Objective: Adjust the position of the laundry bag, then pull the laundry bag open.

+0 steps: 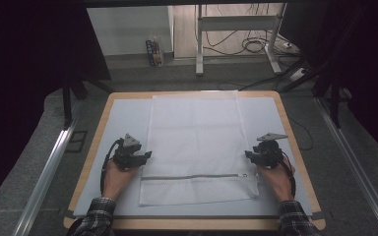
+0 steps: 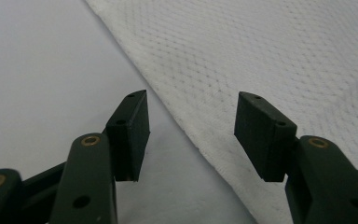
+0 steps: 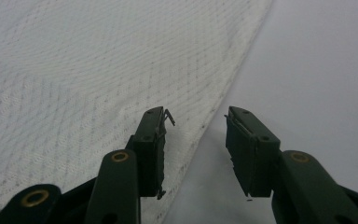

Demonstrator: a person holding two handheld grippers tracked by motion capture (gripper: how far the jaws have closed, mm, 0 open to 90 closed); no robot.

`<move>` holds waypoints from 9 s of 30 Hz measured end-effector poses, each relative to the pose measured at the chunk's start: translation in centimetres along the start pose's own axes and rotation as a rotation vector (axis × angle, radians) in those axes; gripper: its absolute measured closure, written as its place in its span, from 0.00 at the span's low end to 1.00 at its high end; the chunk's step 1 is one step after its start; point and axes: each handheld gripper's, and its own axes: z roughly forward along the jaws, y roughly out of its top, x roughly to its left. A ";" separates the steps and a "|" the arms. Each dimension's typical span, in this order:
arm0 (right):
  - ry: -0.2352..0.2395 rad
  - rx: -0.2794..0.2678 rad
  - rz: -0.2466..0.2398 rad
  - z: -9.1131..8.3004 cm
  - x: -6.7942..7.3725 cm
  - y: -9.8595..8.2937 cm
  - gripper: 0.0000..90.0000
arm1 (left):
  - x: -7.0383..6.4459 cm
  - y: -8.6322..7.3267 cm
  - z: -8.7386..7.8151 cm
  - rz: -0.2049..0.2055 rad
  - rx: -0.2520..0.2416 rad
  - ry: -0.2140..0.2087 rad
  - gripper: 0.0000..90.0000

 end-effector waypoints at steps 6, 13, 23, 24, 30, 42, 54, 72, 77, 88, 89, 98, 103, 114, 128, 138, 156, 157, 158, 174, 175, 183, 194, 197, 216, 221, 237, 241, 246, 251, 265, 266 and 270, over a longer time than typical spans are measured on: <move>0.007 0.025 -0.008 0.5 0.1 -0.2 0.68 | -0.5 -0.2 0.5 0.021 0.048 0.027 0.53; 0.046 0.048 -0.016 0.5 0.8 0.0 0.96 | -0.4 -0.5 0.6 -0.036 0.048 -0.063 0.81; 0.070 0.061 -0.006 0.4 0.7 0.1 0.97 | -0.2 -0.3 0.5 -0.016 0.057 -0.099 0.99; 0.072 0.059 -0.010 0.3 0.8 0.2 0.97 | -0.2 -0.3 0.4 -0.012 0.060 -0.099 0.99; 0.086 0.060 -0.036 0.0 1.0 0.3 0.97 | 0.3 -0.3 -0.1 -0.028 0.060 -0.114 0.99; 0.114 0.088 -0.081 -1.8 2.4 -0.4 0.97 | -0.7 -0.5 -1.7 0.046 0.096 -0.103 0.98; 0.145 0.118 -0.103 -2.5 3.2 -1.1 0.97 | -1.4 -1.3 -2.9 0.078 0.120 -0.113 0.98; 0.156 0.152 -0.145 -3.2 4.6 -1.7 0.97 | -2.1 -2.0 -3.6 0.108 0.155 -0.095 0.98; 0.159 0.161 -0.142 -3.1 4.6 -1.7 0.97 | -2.1 -2.0 -3.5 0.112 0.154 -0.091 0.97; 0.167 0.156 -0.144 -3.1 4.5 -1.8 0.96 | -1.8 -1.9 -3.5 0.060 0.048 -0.056 0.37; 0.167 0.156 -0.145 -3.1 4.5 -1.8 0.96 | -1.8 -1.9 -3.4 0.060 0.047 -0.053 0.34; 0.169 0.123 -0.138 -3.2 4.5 -1.7 0.79 | -1.9 -1.8 -3.3 0.057 0.029 -0.059 0.19; 0.143 0.105 -0.134 -3.5 4.4 -1.7 0.62 | -1.9 -1.7 -3.4 0.043 0.017 -0.081 0.17; 0.119 0.056 -0.121 -5.3 4.4 -2.6 0.43 | -3.8 -1.2 -3.0 0.097 0.016 -0.137 0.14; 0.157 0.100 -0.093 -6.5 4.7 -5.0 0.34 | -8.8 -0.8 -1.3 0.205 0.032 -0.227 0.05; 0.196 0.146 -0.087 -5.3 5.4 -5.1 0.37 | -10.0 -1.1 0.2 0.224 0.082 -0.227 0.04; 0.308 0.154 -0.025 -5.7 5.7 -4.8 0.83 | -9.9 -1.1 0.4 0.210 0.088 -0.241 0.04; 0.315 0.158 -0.024 -5.8 5.5 -4.9 0.84 | -9.9 -1.2 0.4 0.209 0.088 -0.242 0.04; 0.315 0.158 -0.024 -5.8 5.5 -4.9 0.84 | -9.9 -1.2 0.4 0.209 0.088 -0.242 0.04; 0.407 0.129 0.007 -5.1 5.7 -4.6 0.76 | -9.8 -1.1 0.4 0.213 0.091 -0.244 0.04; 0.404 0.140 -0.003 -4.6 5.9 -4.6 0.70 | -9.8 -1.1 0.4 0.214 0.091 -0.244 0.04; 0.380 0.155 0.009 -4.1 5.6 -4.3 0.68 | -9.8 -1.1 0.4 0.214 0.091 -0.244 0.04; 0.481 0.178 0.043 -4.3 5.6 -4.5 0.91 | -9.9 -1.2 0.4 0.206 0.092 -0.244 0.03; 0.464 0.125 0.046 -5.2 5.4 -4.2 0.93 | -9.9 -1.2 0.4 0.206 0.092 -0.244 0.03; 0.481 0.133 0.088 -6.4 4.6 -5.4 0.85 | -9.9 -1.2 0.4 0.199 0.090 -0.240 0.03; 0.473 0.154 0.070 -6.4 5.1 -5.4 0.94 | -9.9 -1.2 0.4 0.204 0.093 -0.241 0.03; 0.562 0.043 0.172 -7.4 4.2 -4.7 0.96 | -12.5 1.1 -1.4 0.284 -0.028 -0.324 0.38; 0.569 0.034 0.178 -7.5 4.3 -4.6 0.96 | -15.6 1.9 -1.0 0.332 -0.062 -0.442 0.46; 0.573 0.035 0.184 -7.4 4.3 -4.5 0.96 | -17.8 2.4 -0.3 0.361 -0.082 -0.512 0.53; 0.576 0.046 0.200 -7.2 4.4 -4.6 0.96 | -20.1 3.3 0.7 0.388 -0.102 -0.579 0.61; 0.576 0.056 0.223 -7.1 4.4 -4.5 0.96 | -23.8 4.5 3.4 0.445 -0.050 -0.641 0.70; 0.576 0.056 0.221 -7.0 4.4 -4.5 0.96 | -23.9 4.4 3.5 0.444 -0.045 -0.644 0.69; 0.576 0.059 0.219 -7.0 4.5 -4.5 0.96 | -24.3 4.3 3.7 0.469 -0.030 -0.649 0.66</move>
